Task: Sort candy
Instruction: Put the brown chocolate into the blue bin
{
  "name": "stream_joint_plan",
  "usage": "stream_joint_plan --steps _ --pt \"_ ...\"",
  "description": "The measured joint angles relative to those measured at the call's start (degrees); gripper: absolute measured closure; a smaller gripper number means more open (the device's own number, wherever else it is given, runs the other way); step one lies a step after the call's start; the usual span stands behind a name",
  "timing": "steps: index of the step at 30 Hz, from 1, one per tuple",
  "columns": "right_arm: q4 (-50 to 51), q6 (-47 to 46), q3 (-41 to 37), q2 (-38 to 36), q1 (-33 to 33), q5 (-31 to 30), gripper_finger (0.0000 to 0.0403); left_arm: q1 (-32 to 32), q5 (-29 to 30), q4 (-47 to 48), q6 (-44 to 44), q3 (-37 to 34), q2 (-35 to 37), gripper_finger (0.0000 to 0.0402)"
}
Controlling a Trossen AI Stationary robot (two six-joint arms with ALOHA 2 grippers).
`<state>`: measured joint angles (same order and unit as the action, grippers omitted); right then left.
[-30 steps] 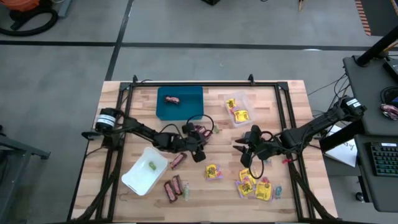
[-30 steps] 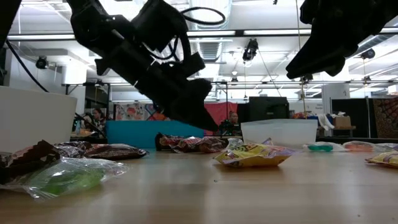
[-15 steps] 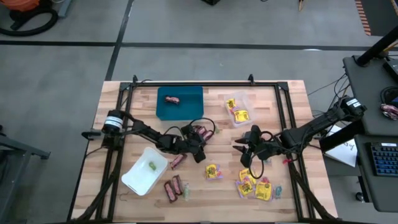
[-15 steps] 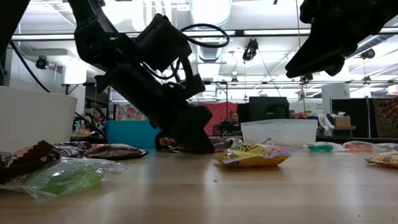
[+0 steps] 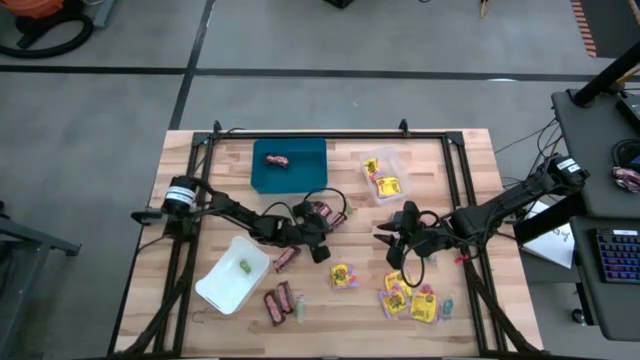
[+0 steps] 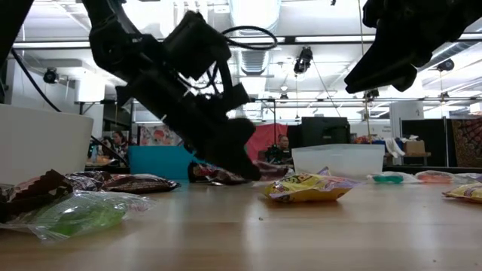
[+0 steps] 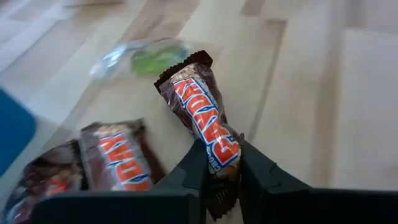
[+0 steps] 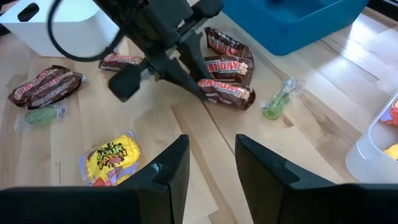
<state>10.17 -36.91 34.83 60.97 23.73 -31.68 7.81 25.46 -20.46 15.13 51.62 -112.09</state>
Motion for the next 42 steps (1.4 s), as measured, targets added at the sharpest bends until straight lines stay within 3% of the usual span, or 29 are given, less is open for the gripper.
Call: stream_joint_plan --steps 9,17,24,33,42 --pt "-0.3 -0.1 0.0 0.0 0.0 0.0 0.0282 -0.1 -5.9 3.7 -4.8 0.0 10.4 0.0361" --pt "-0.7 -0.6 0.0 0.0 0.0 -0.1 0.0282 -3.1 -6.0 24.1 -9.5 0.0 29.0 0.036" --pt "-0.7 -0.5 0.0 0.0 0.0 -1.6 0.0282 -12.9 -5.9 42.6 -9.9 0.0 39.1 0.036" --pt "-1.7 -0.6 0.0 0.0 0.0 -1.7 0.0282 -29.4 -6.2 47.6 -9.9 0.0 36.1 0.0359" --pt "-1.7 -2.2 0.0 0.0 0.0 -1.8 0.0282 -32.7 -6.9 46.8 -11.1 0.0 30.7 0.0339"
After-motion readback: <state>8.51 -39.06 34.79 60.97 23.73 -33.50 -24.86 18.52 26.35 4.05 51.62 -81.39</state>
